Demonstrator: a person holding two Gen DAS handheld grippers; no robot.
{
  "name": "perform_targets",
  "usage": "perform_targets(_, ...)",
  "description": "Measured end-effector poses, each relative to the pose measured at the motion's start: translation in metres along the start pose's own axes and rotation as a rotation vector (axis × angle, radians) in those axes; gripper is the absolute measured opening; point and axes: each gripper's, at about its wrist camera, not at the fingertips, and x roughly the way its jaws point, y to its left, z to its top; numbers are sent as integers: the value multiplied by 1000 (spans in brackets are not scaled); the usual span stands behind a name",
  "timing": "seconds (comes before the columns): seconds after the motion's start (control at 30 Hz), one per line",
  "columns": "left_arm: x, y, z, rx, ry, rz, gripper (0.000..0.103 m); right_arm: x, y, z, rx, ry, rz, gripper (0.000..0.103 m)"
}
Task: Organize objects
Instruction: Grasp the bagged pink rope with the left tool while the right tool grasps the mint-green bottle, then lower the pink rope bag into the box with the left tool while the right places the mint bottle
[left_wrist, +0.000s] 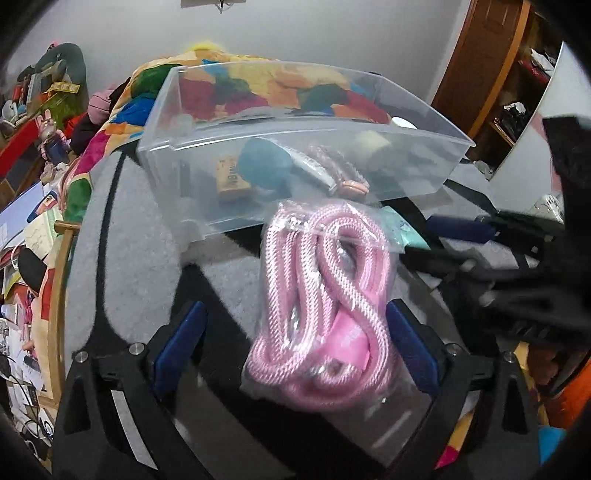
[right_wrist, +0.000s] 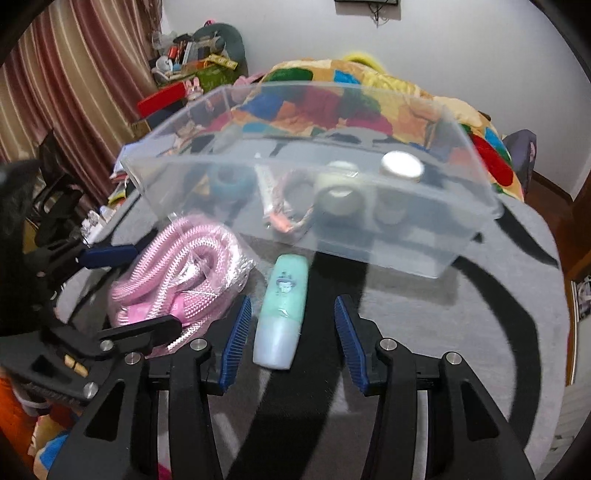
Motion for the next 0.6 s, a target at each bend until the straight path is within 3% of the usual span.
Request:
perform_targets(0.03, 2, -1, 2, 1, 0, -1, 98, 5, 2, -2, -5, 11, -6, 44)
perform_targets(0.17, 9, -14, 3, 42, -18, 38, 99, 3, 4, -10, -20, -14, -41, 23)
perform_targets(0.27, 15, -24, -1, 88, -54, 80, 97, -2, -4, -15, 1, -19, -49, 23)
perform_targets(0.3, 15, -26, -2, 97, -63, 87, 94, -5, -6, -17, 4, -23, -49, 23)
perform_targets(0.37, 11, -31, -4, 118, -85, 73, 72, -11, -8, -23, 9, -27, -49, 23)
perform_targets(0.43, 8, -34, -3, 126, -84, 58, 63, -17, -9, -27, 9, -33, -59, 23)
perform_targets(0.6, 1, -29, -6, 111, -81, 33, 59, -35, -16, -28, 43, -68, -52, 23)
